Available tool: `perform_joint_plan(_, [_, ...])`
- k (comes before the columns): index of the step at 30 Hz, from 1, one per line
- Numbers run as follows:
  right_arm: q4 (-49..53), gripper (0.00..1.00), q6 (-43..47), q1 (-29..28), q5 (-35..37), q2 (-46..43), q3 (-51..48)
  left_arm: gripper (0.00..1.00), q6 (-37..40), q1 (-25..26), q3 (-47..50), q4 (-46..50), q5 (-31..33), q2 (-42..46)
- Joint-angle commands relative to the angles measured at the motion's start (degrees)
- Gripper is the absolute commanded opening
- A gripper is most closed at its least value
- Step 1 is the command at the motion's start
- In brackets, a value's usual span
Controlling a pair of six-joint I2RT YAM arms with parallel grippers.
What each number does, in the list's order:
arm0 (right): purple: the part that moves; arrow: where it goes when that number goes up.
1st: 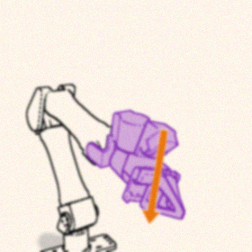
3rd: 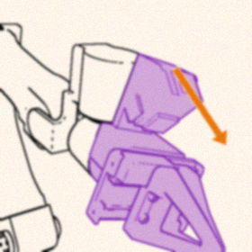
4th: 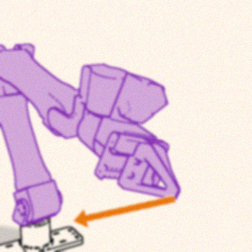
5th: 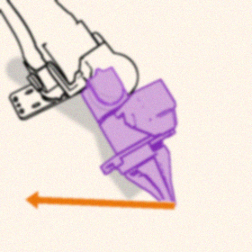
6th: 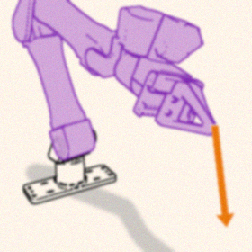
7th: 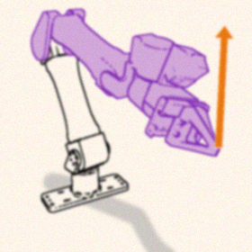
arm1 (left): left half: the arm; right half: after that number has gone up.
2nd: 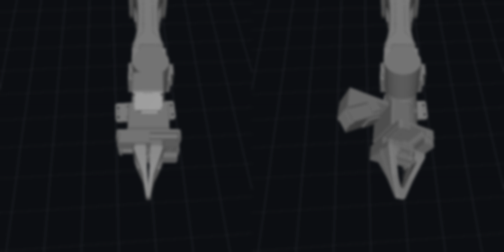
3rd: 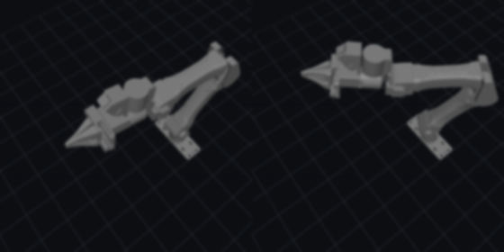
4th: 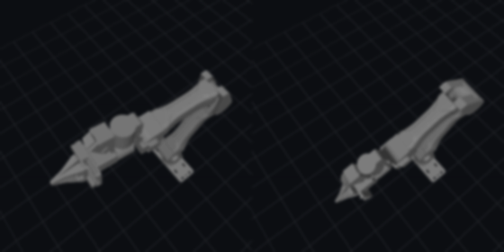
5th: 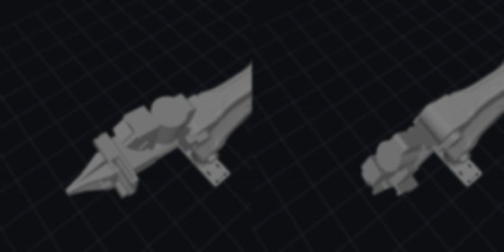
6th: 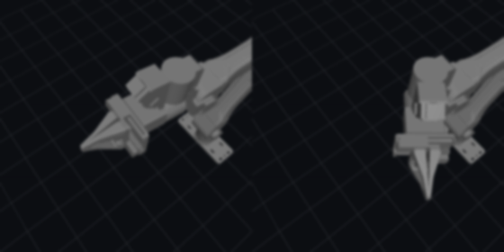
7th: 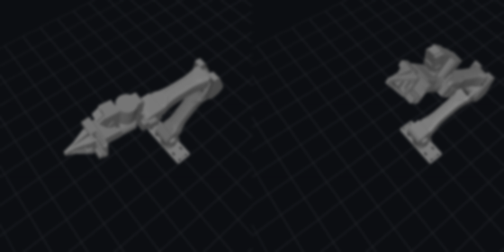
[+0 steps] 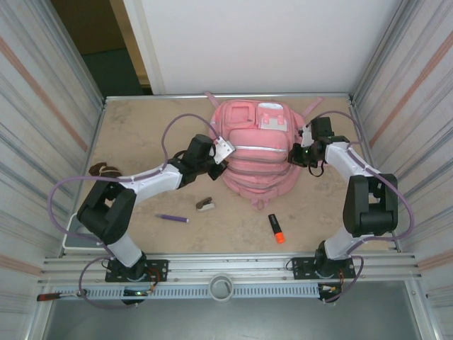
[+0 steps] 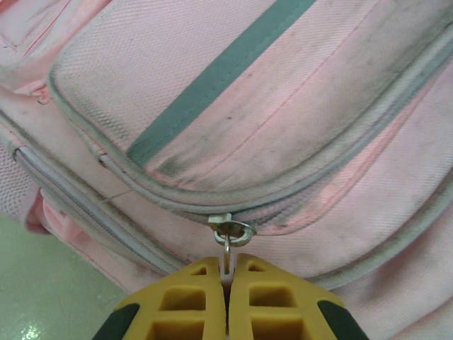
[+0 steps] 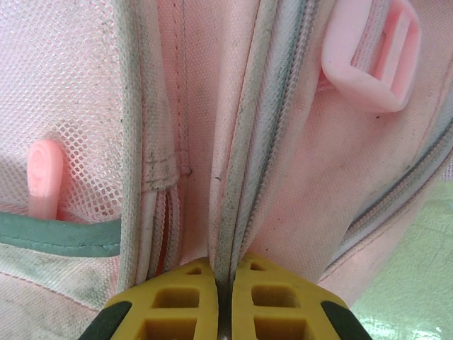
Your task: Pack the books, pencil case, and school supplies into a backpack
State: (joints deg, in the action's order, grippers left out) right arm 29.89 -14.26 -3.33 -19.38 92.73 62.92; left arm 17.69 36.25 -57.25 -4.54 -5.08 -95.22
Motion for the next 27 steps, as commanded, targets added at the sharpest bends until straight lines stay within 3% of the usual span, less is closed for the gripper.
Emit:
perform_joint_plan(1, [0.50,0.00,2.40,0.98,6.41,2.09,1.33,0.00,2.71,-2.27,-2.70,-0.34,2.21,-0.94])
perform_joint_plan(16, [1.05,0.00,2.40,0.66,8.81,2.94,1.69,0.01,3.15,-6.00,-7.85,-0.38,2.90,-6.54])
perform_joint_plan(21, [0.79,0.00,2.48,0.44,8.57,2.85,1.51,0.09,2.55,-6.28,-11.21,-0.30,2.82,-9.47])
perform_joint_plan(27, [-0.46,0.00,1.88,0.26,5.90,1.43,1.12,0.29,1.56,-6.28,-9.60,-0.02,1.80,-7.73])
